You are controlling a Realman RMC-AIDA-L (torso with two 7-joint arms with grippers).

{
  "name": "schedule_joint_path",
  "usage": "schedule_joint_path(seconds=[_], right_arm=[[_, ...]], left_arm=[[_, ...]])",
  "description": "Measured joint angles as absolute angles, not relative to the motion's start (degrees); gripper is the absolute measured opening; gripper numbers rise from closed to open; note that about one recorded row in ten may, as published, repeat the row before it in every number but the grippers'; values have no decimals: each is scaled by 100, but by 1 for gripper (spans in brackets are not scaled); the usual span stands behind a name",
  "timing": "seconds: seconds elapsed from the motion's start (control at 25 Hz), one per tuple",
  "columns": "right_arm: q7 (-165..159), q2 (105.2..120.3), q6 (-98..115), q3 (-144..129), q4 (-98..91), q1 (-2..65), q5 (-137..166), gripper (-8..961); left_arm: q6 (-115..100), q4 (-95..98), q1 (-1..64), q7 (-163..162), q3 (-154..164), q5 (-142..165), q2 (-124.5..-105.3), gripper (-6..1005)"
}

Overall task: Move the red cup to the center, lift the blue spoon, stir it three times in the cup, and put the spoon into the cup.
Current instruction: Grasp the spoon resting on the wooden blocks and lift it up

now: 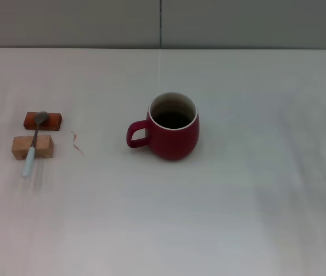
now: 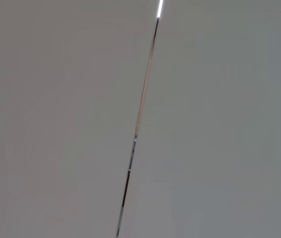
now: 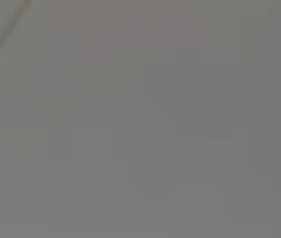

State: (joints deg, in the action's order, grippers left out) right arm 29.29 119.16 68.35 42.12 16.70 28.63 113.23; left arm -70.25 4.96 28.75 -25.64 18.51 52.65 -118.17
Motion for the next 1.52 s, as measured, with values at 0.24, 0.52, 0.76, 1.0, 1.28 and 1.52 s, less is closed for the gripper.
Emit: schedule_joint_path(seconds=[0.24,0.52,0.76,1.0,1.28,1.52], right_arm=[[1756,11914,7603,4963,1565,2393,11319,78],[1145,11909,7847,5255,1428,2183,11319,84],[807,11886,7839,5227,1142,2220,11350,89],[785,11877,7878,5260,1107,2219,11347,245],[778,11869,7955,5278,1080,2188,11320,513],[776,11866,7848,5282,948,2285,11318,676]], left_arm=[[-6965,501,2859,-2567,1855,5265,-11806,842],[-6953,510,2834,-2567,1836,5264,-11803,842],[-6951,511,2827,-2566,1828,5264,-11794,842],[-6951,519,2819,-2566,1820,5265,-11794,842],[-6951,519,2816,-2566,1819,5264,-11795,842],[-7093,612,2688,-3168,1970,5298,-11799,842]])
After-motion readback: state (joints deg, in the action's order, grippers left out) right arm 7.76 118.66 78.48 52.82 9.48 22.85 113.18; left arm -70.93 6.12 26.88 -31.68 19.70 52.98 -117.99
